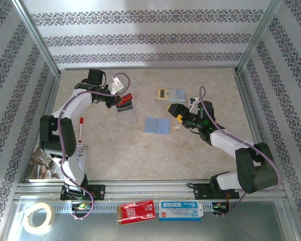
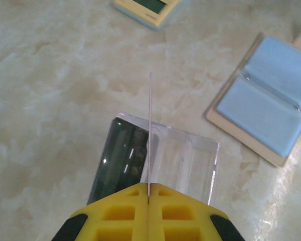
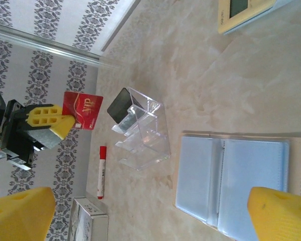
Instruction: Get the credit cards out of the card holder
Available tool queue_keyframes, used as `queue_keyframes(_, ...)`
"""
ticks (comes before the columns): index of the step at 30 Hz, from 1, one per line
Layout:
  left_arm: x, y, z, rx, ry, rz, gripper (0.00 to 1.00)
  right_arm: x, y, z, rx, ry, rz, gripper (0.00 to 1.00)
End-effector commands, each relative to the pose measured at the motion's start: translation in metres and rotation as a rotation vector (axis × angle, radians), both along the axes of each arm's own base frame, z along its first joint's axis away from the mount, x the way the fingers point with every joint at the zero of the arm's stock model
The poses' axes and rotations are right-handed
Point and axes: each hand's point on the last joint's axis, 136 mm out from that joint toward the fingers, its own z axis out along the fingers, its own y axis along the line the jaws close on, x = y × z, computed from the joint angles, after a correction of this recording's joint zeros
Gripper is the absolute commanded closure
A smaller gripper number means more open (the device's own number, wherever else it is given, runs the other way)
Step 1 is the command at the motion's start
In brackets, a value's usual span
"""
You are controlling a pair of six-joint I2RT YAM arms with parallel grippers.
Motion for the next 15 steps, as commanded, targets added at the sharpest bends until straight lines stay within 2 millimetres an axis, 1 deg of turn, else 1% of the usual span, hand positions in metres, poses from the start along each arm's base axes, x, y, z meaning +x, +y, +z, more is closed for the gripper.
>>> queue_keyframes(1,-0.017,-0.007,-0.004,0.000,0.010,-0.149,1.00,0.003,-0.003,0.005,-0.008,-0.019,0.005,0.02)
queue_keyframes(10,-0.013,0.001,-0.030,0.085,0.041,-0.194,1.00,0.004,-0.002,0.004,0.001,-0.006,0.001,0.02)
queue_keyframes(12,-0.012,0.001,-0.033,0.088,0.048,-0.195,1.00,0.004,-0.002,0.003,0.001,-0.003,-0.001,0.02)
queue_keyframes(15,-0.008,0.001,-0.033,0.086,0.046,-0.186,1.00,0.003,-0.002,0.001,0.002,0.004,-0.002,0.02)
